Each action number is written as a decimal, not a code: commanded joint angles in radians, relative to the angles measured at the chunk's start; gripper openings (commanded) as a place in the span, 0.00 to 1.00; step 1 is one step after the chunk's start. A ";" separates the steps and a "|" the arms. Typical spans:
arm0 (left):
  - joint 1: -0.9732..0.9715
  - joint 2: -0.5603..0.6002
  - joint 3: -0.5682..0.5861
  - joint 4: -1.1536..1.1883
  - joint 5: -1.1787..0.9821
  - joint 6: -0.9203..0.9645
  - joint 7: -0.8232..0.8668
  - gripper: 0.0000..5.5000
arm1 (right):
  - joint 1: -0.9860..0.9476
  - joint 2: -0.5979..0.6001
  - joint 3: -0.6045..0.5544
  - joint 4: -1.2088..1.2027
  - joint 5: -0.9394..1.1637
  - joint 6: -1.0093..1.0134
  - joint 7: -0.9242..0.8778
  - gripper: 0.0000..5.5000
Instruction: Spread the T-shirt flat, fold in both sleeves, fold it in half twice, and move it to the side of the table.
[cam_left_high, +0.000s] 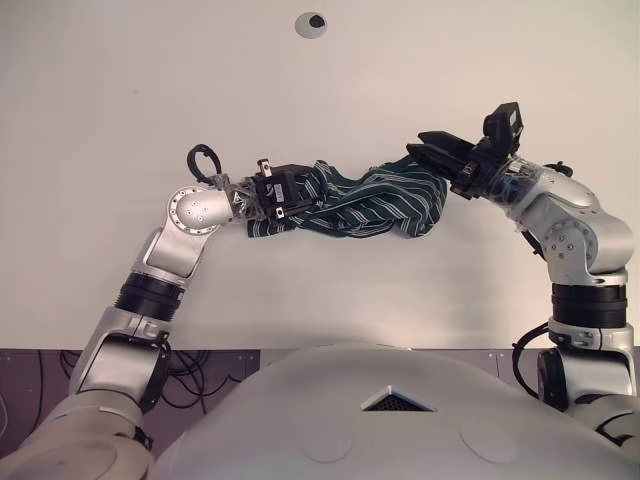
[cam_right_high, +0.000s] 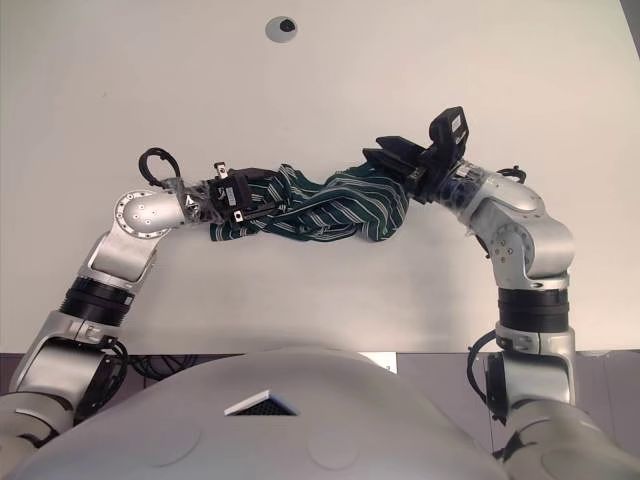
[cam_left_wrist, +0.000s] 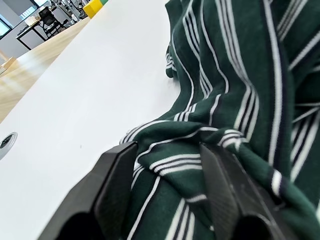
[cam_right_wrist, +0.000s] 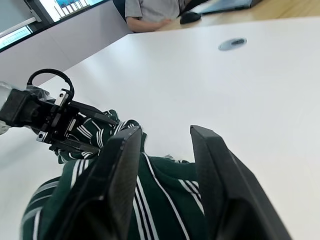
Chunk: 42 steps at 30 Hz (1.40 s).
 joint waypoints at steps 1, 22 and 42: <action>0.022 -0.002 -0.009 0.026 0.019 0.023 -0.006 0.41 | -0.052 -0.005 -0.004 0.066 -0.034 0.007 -0.009 0.40; 0.035 -0.020 -0.003 -0.008 -0.023 0.053 -0.024 0.41 | -0.007 -0.020 -0.009 0.117 -0.090 0.078 0.023 0.27; -0.147 -0.140 0.347 -0.069 -0.402 0.191 0.097 0.41 | -0.003 -0.014 0.002 0.000 -0.357 -0.448 -0.023 0.00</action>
